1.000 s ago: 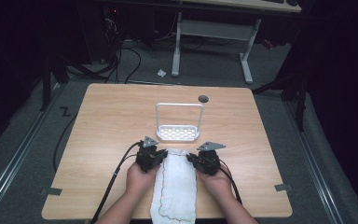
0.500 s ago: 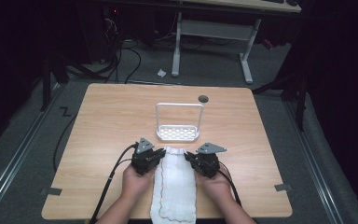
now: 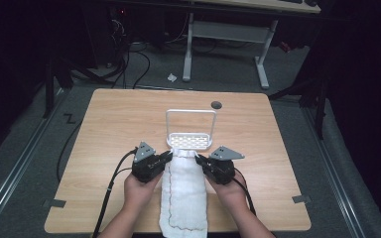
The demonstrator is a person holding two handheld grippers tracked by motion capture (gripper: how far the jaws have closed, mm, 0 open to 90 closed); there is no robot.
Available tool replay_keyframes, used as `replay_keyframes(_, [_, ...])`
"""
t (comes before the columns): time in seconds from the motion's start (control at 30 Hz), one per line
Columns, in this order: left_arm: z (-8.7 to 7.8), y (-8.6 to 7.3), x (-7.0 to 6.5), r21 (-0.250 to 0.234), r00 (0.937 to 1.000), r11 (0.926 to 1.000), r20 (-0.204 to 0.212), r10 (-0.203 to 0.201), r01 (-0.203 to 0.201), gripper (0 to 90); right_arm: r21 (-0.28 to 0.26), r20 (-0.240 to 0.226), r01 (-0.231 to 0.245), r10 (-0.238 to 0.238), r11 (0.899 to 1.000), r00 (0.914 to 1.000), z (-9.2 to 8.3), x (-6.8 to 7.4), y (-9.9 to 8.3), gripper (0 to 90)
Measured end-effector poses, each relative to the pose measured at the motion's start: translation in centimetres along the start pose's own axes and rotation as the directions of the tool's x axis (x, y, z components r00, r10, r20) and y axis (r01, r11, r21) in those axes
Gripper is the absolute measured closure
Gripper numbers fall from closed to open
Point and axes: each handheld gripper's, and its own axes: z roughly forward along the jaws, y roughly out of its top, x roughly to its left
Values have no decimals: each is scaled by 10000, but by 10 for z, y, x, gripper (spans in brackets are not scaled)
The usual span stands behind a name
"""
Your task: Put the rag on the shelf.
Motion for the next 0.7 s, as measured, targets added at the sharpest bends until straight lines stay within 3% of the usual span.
replay_keyframes(0.37, [-21, 40, -11, -1059, 9994, 9938, -54, 332, -336, 832, -1137, 136, 227, -213, 9933, 9997, -27, -1, 38, 859])
replay_keyframes(0.7, [-36, 71, -24, -1747, 9966, 9812, -97, 819, -823, 833, -1861, 188, 427, -399, 9816, 9990, -47, -3, 65, 859])
